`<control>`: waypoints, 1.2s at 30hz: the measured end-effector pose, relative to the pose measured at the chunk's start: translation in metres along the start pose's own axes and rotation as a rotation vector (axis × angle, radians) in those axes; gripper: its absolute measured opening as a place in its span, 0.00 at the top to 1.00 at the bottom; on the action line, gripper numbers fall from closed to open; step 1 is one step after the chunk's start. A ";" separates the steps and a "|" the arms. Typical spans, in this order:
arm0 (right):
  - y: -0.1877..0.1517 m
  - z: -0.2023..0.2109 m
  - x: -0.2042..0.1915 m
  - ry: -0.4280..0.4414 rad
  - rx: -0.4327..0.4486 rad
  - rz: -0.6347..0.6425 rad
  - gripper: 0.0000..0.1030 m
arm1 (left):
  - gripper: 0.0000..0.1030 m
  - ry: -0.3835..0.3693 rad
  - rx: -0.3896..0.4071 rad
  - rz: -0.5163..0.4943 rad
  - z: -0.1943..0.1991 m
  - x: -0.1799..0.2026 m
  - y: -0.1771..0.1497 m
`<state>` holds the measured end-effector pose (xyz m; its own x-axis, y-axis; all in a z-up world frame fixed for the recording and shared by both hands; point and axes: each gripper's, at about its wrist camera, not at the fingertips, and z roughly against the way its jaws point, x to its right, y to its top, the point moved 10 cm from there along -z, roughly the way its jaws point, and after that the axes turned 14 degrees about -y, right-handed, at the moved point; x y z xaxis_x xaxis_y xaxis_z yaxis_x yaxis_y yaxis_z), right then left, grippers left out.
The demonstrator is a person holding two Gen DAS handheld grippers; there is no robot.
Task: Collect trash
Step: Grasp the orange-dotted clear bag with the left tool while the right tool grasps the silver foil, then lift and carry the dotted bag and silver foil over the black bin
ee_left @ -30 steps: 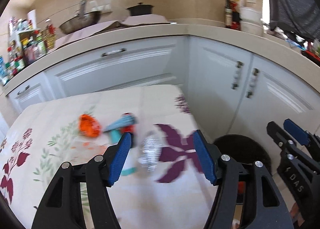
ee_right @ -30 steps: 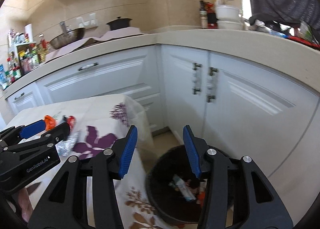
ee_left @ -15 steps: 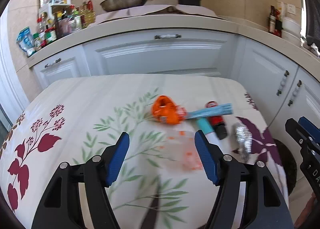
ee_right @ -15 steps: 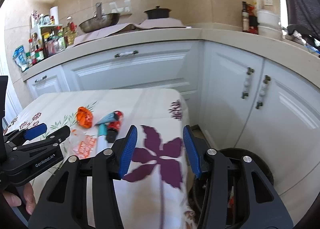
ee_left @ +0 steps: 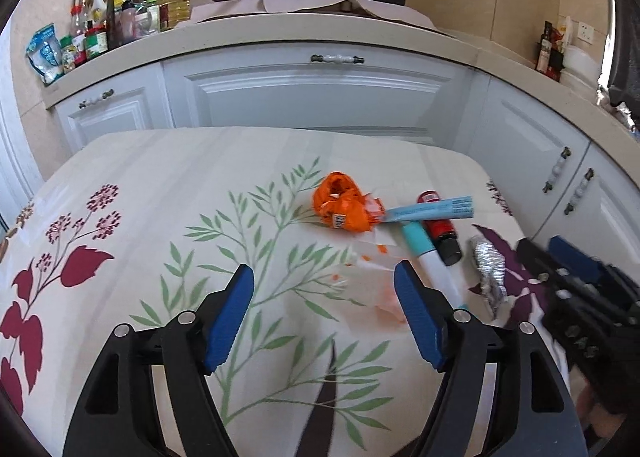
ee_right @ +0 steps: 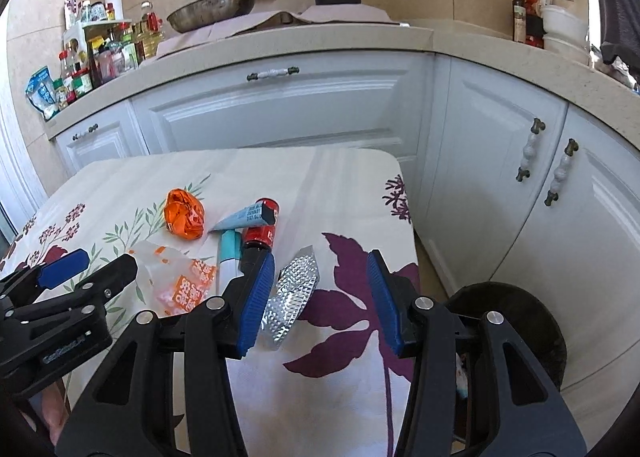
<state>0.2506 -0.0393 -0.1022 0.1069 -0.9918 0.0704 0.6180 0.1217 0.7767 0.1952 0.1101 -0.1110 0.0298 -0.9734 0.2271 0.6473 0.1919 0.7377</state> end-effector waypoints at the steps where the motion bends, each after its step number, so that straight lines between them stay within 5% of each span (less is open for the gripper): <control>1: -0.001 -0.001 -0.001 0.000 -0.003 0.003 0.55 | 0.29 -0.009 0.005 -0.003 0.000 0.002 0.001; 8: -0.003 -0.002 -0.004 0.006 -0.018 0.012 0.54 | 0.29 -0.041 -0.033 -0.015 -0.020 0.010 -0.003; 16: -0.004 -0.001 -0.005 0.011 -0.020 0.010 0.53 | 0.67 -0.080 -0.063 -0.027 -0.029 0.016 -0.009; 36: -0.013 -0.014 -0.017 0.002 -0.089 0.064 0.53 | 0.78 -0.009 -0.013 0.007 -0.005 -0.030 -0.001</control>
<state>0.2514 -0.0231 -0.1224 0.1500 -0.9817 0.1171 0.6766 0.1883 0.7119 0.1975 0.1386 -0.1213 0.0275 -0.9709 0.2378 0.6568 0.1969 0.7279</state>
